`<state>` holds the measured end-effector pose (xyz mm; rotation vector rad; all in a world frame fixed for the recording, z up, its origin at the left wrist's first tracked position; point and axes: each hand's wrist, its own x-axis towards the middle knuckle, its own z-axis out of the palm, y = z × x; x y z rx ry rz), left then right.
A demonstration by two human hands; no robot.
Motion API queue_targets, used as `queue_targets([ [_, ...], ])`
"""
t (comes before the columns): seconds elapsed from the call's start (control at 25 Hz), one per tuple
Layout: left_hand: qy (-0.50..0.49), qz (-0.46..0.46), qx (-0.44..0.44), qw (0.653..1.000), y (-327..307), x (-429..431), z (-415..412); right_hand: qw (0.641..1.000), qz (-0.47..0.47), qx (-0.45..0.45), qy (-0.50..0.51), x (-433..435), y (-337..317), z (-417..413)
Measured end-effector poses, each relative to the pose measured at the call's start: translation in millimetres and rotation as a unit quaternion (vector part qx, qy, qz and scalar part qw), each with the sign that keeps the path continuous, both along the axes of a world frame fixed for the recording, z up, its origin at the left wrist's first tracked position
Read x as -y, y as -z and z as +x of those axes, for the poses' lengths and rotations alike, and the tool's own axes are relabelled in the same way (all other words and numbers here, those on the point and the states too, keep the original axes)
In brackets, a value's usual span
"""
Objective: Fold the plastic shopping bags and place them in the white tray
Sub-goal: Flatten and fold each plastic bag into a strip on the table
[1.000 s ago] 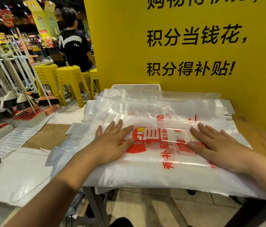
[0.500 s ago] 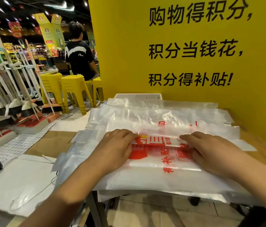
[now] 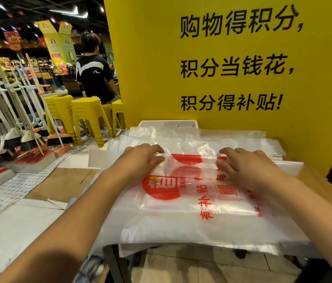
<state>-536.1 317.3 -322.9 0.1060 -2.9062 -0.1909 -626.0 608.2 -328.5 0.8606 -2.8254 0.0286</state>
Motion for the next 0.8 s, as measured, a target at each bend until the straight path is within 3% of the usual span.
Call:
queue_targets([
  [0.2, 0.061, 0.0, 0.006, 0.998, 19.5, -7.6, 7.7, 0.996, -0.046, -0.065, -0.032, 1.6, 21.0, -3.4],
  [0.32, 0.084, 0.023, 0.092, 0.992, 25.8, -21.3, 10.2, 0.986, -0.112, 0.002, -0.122, 11.7, 22.6, 5.4],
  [0.44, 0.087, 0.043, 0.131, 0.987, 36.0, -24.7, 11.5, 0.976, -0.107, 0.104, -0.162, 22.3, 29.6, 18.6],
  [0.8, 0.092, 0.04, 0.119, 0.988, 51.8, -18.4, -2.9, 0.981, -0.01, 0.194, -0.014, -54.9, 36.4, -3.4],
])
